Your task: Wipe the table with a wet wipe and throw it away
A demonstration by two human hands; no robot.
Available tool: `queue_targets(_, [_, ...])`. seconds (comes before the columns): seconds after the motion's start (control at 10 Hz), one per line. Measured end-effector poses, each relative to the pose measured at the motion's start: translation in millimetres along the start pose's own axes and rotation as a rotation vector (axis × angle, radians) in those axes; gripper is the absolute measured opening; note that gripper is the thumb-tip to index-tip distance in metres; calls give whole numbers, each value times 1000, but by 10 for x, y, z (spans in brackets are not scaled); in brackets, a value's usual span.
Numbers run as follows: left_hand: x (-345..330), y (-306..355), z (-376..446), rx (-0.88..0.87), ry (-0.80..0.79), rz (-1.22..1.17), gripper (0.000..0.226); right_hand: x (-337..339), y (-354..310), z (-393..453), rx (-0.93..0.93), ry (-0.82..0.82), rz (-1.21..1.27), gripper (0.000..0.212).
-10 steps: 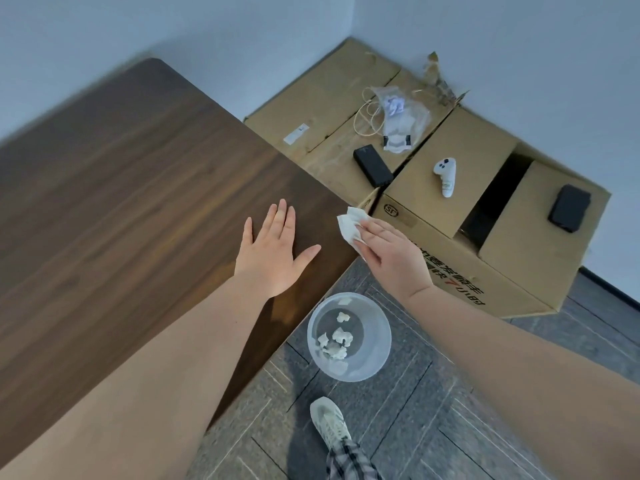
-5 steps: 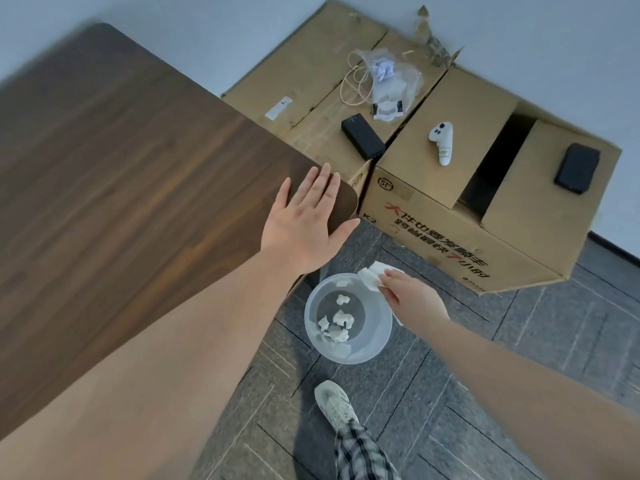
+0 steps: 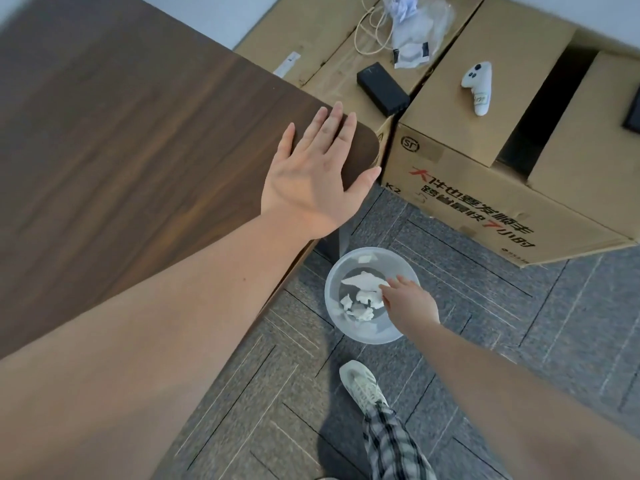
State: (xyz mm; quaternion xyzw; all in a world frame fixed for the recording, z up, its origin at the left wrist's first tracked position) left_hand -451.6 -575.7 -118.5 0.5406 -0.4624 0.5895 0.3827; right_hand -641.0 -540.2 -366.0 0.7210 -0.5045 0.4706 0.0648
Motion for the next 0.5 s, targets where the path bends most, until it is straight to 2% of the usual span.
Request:
queue_targets(0.1, [6, 1, -3, -4, -4, 0, 73, -90, 53, 38, -44, -13, -17, 31])
queue_targets(0.3, [51, 2, -13, -11, 13, 3, 72, -354, 114, 54, -47, -175, -79, 52])
queue_targets(0.5, [77, 14, -10, -9, -6, -24, 73, -73, -149, -90, 106, -175, -74, 58])
Point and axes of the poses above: each hand's wrist, its own z-axis towards the middle knuckle, its own x-axis out of the back of the hand, y = z × x, the point moved 8 cm from there along z, towards the middle knuckle, and after that the axes turned 14 degrees about z, right-handed, at the moved point
